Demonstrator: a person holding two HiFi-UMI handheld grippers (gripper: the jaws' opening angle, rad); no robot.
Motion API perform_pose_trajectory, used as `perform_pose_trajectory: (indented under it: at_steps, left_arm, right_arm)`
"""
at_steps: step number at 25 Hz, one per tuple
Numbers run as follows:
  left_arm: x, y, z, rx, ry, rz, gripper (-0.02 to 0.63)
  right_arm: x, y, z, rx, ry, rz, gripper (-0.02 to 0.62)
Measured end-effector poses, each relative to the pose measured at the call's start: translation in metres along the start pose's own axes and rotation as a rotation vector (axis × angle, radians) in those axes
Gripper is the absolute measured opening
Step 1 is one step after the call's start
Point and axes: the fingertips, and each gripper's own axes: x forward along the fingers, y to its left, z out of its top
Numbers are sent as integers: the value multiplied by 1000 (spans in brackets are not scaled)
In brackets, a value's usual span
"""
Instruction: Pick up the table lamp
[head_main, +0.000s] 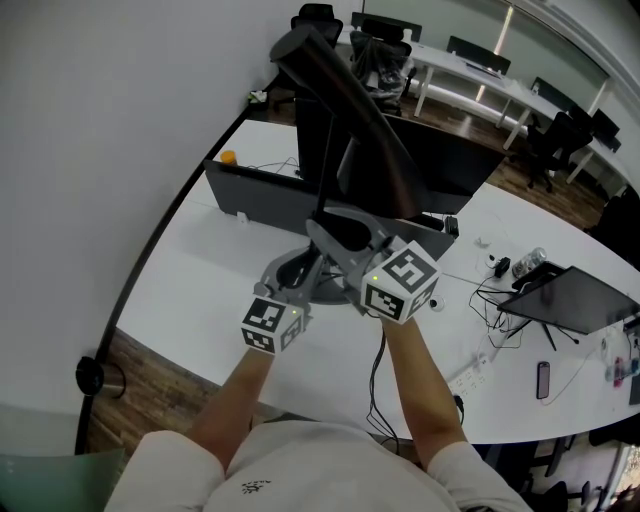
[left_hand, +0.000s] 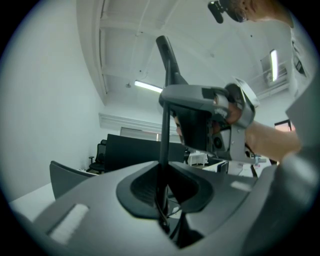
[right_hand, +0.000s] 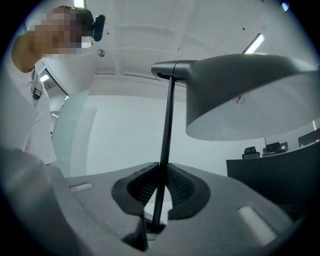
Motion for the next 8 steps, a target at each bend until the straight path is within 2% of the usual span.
perform_pose_trajectory:
  at_steps: [8]
  left_arm:
    - [1,3,-5,-1,5,6,49]
  right_arm:
    - [2,0,-5,-1,6,4,43]
